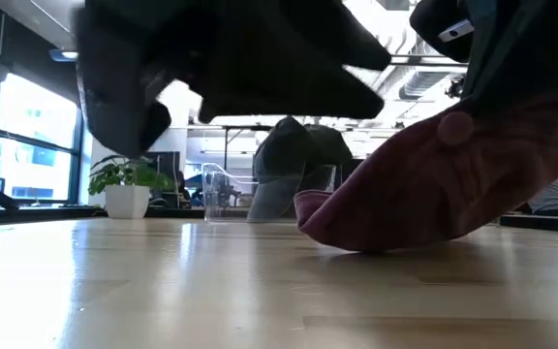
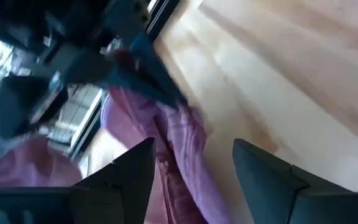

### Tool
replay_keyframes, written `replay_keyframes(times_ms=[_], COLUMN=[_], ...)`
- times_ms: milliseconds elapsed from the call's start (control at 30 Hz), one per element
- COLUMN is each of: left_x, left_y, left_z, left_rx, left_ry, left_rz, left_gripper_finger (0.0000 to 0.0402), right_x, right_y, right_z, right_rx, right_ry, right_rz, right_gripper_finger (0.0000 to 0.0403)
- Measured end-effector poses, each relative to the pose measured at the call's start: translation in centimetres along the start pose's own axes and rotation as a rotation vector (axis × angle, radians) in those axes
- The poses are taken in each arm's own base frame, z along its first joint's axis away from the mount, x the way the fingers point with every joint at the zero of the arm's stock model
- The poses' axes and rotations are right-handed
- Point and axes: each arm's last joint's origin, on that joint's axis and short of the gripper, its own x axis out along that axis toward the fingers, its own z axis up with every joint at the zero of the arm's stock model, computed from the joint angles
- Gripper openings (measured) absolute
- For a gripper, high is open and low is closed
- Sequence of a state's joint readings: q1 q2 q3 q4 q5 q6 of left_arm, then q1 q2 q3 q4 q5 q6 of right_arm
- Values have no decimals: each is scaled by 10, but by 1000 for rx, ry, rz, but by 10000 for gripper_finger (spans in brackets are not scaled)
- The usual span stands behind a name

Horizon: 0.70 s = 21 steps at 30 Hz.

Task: Pick & Place hat
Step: Put the red cap into the right transparent bin

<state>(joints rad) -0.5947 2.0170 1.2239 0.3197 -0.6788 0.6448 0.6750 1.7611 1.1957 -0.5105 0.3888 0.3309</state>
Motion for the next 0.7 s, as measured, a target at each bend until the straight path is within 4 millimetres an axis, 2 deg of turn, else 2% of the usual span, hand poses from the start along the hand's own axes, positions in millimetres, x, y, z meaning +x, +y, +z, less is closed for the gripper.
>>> replay_keyframes(times_ms=[67,133,233,367,500,700], left_x=[2,12,20,27,28,27], left_y=[0,-2,-10,-9,-13,-17], left_z=[-2,-9,-21,-23,-24,-22], left_rx=[-34,-89,-116,-143,-137,-75], left_ry=[9,9,84,67,22,-43], left_rz=[-1,-18,14,3,-95,-214], left_gripper_finger=[209,209,207,182,130,19], right_x=[0,0,0,0,0,0], right_y=[0,0,0,0,1,1], right_z=[0,0,0,1,0,0], right_rx=[0,1,3,4,3,0], right_ry=[-2,-3,-6,-6,-3,-1], right_rz=[-1,-1,0,0,7,12], right_gripper_finger=[5,4,9,9,4,13])
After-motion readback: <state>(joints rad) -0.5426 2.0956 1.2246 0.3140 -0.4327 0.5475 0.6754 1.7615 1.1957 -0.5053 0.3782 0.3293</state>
